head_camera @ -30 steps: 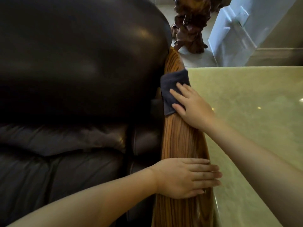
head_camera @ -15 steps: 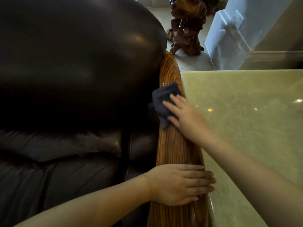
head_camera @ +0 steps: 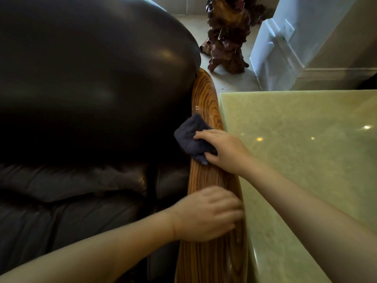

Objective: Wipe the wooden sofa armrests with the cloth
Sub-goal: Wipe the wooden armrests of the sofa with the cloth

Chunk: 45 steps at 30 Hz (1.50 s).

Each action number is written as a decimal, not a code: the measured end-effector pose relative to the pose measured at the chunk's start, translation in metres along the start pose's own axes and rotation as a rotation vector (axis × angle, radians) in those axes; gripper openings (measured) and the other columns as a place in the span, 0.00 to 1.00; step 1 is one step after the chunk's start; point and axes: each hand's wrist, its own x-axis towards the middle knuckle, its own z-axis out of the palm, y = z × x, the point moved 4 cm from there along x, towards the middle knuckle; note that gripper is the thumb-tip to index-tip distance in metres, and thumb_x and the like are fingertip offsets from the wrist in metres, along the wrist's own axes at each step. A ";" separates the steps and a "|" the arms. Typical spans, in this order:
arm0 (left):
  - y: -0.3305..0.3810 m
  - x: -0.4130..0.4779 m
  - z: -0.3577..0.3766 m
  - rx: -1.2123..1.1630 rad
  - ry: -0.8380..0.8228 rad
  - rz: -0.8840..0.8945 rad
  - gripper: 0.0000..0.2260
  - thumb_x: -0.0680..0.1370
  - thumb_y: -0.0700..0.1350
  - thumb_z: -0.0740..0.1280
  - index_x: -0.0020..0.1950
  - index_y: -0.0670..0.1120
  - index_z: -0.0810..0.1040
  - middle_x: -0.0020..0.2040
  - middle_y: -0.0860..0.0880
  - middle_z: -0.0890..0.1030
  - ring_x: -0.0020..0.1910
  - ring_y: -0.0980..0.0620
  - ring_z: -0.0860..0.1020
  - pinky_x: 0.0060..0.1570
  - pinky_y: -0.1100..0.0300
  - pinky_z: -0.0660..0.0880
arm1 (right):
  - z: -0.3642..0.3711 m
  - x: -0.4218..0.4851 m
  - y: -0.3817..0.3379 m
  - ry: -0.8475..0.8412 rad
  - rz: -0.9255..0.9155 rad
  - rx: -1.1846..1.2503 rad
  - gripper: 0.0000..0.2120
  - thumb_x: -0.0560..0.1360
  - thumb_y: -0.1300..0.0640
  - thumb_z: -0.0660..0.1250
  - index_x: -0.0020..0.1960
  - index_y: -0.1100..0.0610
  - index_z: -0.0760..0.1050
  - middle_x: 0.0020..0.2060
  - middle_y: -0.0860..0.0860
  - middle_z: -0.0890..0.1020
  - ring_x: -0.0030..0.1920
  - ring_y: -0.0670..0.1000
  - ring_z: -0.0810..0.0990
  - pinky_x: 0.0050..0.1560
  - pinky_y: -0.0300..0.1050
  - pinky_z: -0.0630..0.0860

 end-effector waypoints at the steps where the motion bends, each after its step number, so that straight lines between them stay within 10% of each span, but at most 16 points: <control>1: -0.012 -0.002 -0.012 0.009 0.125 -0.097 0.13 0.76 0.43 0.59 0.59 0.43 0.74 0.57 0.41 0.79 0.61 0.46 0.71 0.64 0.53 0.64 | -0.002 -0.003 -0.001 -0.035 -0.001 0.010 0.25 0.68 0.60 0.70 0.64 0.54 0.71 0.62 0.55 0.77 0.63 0.56 0.74 0.63 0.53 0.72; 4: -0.061 -0.005 -0.044 0.029 0.316 -0.448 0.21 0.71 0.38 0.60 0.65 0.41 0.69 0.63 0.38 0.74 0.66 0.45 0.66 0.68 0.51 0.63 | -0.004 -0.012 -0.004 -0.173 -0.038 0.006 0.25 0.67 0.59 0.70 0.63 0.53 0.69 0.59 0.55 0.78 0.60 0.56 0.75 0.59 0.54 0.74; 9: -0.118 -0.004 -0.041 -0.085 -0.115 -0.657 0.32 0.74 0.46 0.65 0.74 0.46 0.54 0.77 0.46 0.54 0.75 0.52 0.48 0.71 0.59 0.47 | -0.002 -0.032 -0.006 -0.157 -0.073 -0.223 0.24 0.70 0.54 0.68 0.64 0.53 0.68 0.70 0.55 0.64 0.70 0.57 0.59 0.69 0.54 0.63; 17: -0.109 -0.017 -0.043 0.157 -0.211 -0.603 0.35 0.74 0.60 0.64 0.74 0.46 0.55 0.74 0.45 0.62 0.70 0.48 0.59 0.68 0.55 0.62 | -0.001 -0.043 -0.017 0.008 0.132 -0.291 0.22 0.72 0.60 0.64 0.65 0.61 0.64 0.60 0.59 0.71 0.60 0.58 0.68 0.58 0.52 0.74; 27: -0.073 0.024 -0.115 0.311 -0.117 -0.581 0.14 0.76 0.49 0.63 0.59 0.44 0.72 0.55 0.46 0.79 0.53 0.47 0.74 0.52 0.52 0.74 | -0.077 -0.042 -0.036 -0.001 0.167 -0.172 0.12 0.69 0.59 0.68 0.52 0.57 0.72 0.49 0.57 0.78 0.47 0.57 0.76 0.41 0.44 0.69; 45: 0.075 -0.128 -0.441 0.506 0.109 -0.744 0.16 0.78 0.49 0.63 0.63 0.43 0.70 0.54 0.45 0.80 0.56 0.47 0.73 0.56 0.54 0.71 | -0.252 -0.012 -0.359 0.094 -0.253 -0.231 0.15 0.71 0.58 0.66 0.58 0.52 0.75 0.52 0.52 0.82 0.54 0.55 0.78 0.54 0.48 0.74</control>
